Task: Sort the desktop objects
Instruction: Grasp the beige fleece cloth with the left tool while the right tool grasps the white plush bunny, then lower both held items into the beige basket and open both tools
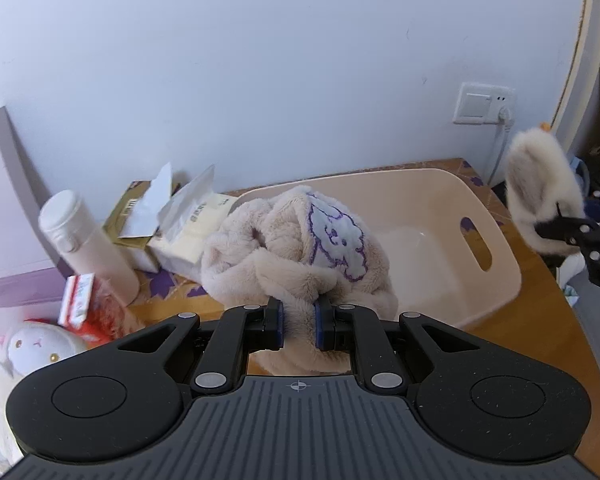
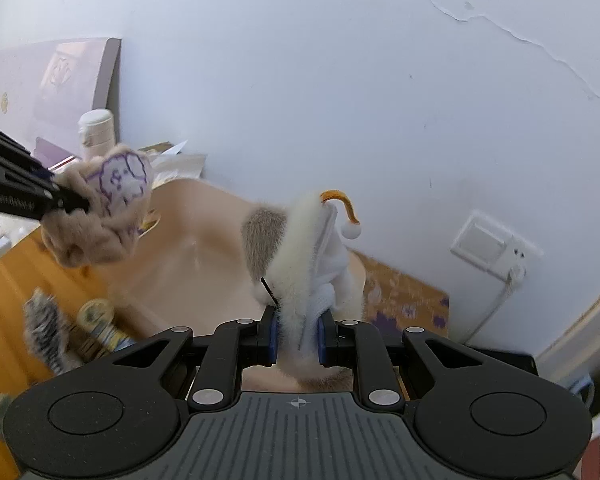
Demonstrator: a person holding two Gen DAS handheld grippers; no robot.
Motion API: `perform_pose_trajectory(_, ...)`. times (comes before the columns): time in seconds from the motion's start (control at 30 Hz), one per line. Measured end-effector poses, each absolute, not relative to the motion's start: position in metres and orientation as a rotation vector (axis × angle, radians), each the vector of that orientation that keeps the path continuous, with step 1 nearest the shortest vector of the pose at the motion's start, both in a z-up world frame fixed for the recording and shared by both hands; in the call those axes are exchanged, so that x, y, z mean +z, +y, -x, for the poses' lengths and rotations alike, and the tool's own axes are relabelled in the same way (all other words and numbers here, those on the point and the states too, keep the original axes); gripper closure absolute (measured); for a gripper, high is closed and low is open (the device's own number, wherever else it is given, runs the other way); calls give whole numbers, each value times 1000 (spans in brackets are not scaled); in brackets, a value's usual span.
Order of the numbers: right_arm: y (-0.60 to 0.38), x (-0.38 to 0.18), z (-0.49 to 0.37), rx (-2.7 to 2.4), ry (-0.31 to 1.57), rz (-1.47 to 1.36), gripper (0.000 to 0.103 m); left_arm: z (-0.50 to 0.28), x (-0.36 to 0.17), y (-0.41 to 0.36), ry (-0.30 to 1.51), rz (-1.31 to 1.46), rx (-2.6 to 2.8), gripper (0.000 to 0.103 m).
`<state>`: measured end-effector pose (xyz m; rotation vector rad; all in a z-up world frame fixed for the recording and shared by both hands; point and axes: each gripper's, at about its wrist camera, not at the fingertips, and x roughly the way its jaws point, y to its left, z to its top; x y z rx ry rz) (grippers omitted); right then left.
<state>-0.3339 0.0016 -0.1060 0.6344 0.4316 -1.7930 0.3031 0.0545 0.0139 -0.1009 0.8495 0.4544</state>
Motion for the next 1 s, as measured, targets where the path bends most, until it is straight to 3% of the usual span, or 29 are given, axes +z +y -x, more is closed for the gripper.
perform_pose_trajectory(0.53,-61,-169,354,-1639,438,-729,85,-377,-50,65,1085,189,598,88)
perform_pose_trajectory(0.63,-62,-170,351,-1637,449,-737,83,-381,-56,64,1124,198,606,80)
perform_pose_trajectory(0.67,-62,-171,350,-1642,450,-743,82,-380,-55,63,1123,193,605,72)
perform_pose_trajectory(0.73,-63,-170,349,-1654,446,-751,62,-375,-55,64,1109,190,595,56)
perform_pose_trajectory(0.8,-59,-168,347,-1666,426,-765,56,-365,-49,65,1086,193,606,40)
perform_pose_trajectory(0.9,-49,-160,342,-1692,376,-775,37,-355,-38,66,1062,213,623,35)
perform_pose_trajectory(1.0,-38,-151,332,-1745,369,-746,26,-341,-25,63,1029,211,665,31)
